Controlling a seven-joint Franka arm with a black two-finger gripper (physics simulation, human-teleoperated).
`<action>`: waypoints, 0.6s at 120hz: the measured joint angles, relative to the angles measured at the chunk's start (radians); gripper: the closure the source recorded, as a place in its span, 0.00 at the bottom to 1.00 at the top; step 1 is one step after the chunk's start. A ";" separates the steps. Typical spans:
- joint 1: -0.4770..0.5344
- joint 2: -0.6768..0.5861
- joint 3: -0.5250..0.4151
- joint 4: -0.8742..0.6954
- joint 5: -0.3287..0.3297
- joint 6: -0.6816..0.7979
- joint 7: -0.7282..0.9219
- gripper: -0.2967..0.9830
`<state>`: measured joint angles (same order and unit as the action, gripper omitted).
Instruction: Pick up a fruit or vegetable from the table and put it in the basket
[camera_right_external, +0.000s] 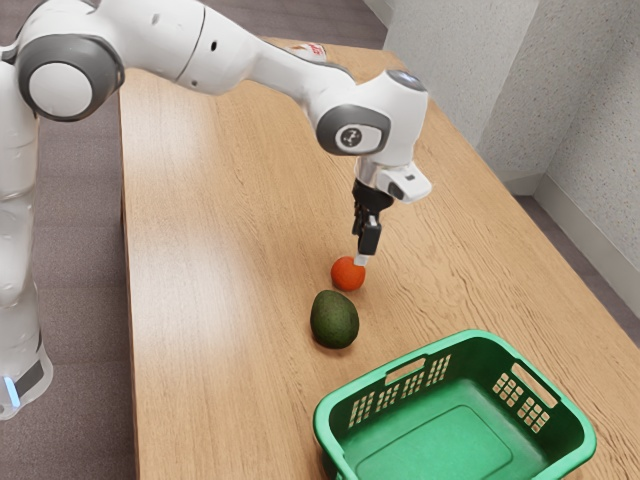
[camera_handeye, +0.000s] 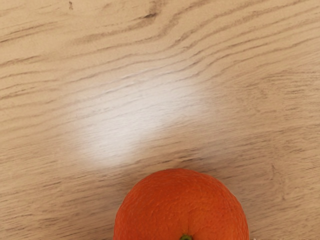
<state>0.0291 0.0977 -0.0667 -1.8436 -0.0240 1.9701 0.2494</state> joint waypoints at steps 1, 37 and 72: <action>0.000 0.000 0.000 -0.003 0.000 0.003 0.002 0.23; -0.003 -0.008 -0.004 -0.062 0.001 0.060 0.056 0.23; -0.003 0.000 -0.005 -0.097 0.001 0.095 0.087 0.23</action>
<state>0.0260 0.0973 -0.0721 -1.9410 -0.0230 2.0654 0.3368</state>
